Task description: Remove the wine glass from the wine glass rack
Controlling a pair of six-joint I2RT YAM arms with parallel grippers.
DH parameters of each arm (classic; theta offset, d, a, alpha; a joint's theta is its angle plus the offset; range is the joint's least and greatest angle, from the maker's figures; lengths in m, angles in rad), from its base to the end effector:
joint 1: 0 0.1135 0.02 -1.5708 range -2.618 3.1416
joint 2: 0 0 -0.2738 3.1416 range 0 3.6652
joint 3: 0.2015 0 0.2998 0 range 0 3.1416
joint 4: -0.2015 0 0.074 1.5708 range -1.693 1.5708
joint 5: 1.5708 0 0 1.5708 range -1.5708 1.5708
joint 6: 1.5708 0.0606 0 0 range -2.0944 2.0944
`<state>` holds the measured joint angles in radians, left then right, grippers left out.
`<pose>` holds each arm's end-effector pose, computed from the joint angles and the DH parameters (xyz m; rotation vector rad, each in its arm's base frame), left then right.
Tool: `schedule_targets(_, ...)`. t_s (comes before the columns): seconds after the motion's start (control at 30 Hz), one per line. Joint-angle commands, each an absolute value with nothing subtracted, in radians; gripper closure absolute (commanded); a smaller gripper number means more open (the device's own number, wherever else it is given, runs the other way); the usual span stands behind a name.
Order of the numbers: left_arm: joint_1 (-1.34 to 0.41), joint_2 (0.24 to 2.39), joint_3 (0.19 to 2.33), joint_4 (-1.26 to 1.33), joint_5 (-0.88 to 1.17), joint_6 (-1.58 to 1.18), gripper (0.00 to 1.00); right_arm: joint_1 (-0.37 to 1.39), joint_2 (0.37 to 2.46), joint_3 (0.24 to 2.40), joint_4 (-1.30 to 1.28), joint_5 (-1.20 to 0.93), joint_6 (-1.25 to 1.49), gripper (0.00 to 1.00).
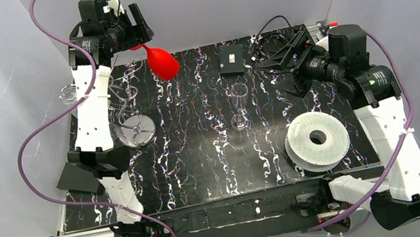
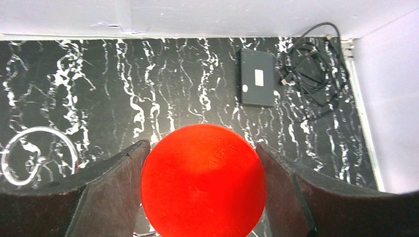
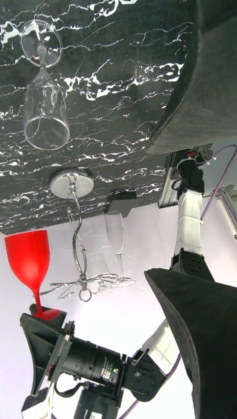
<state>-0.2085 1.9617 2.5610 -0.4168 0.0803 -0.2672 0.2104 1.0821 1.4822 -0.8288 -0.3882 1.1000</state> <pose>0.4541 -0.1010 0.6063 0.0265 1.4034 -0.4516 0.2465 0.0761 0.4708 0.6857 2.0749 1.1866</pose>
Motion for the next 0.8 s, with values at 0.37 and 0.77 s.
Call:
schedule_targets(0.37, -0.204, 1.858, 2.547, -0.359, 0.336, -0.604, 0.4, 0.207, 0.911, 1.219, -0.268, -0.519, 1.306, 0.07)
schedule_targets(0.77, -0.226, 1.763, 2.434, -0.229, 0.417, -0.881, 0.46, 0.207, 0.869, 1.163, -0.081, -0.509, 1.401, 0.08)
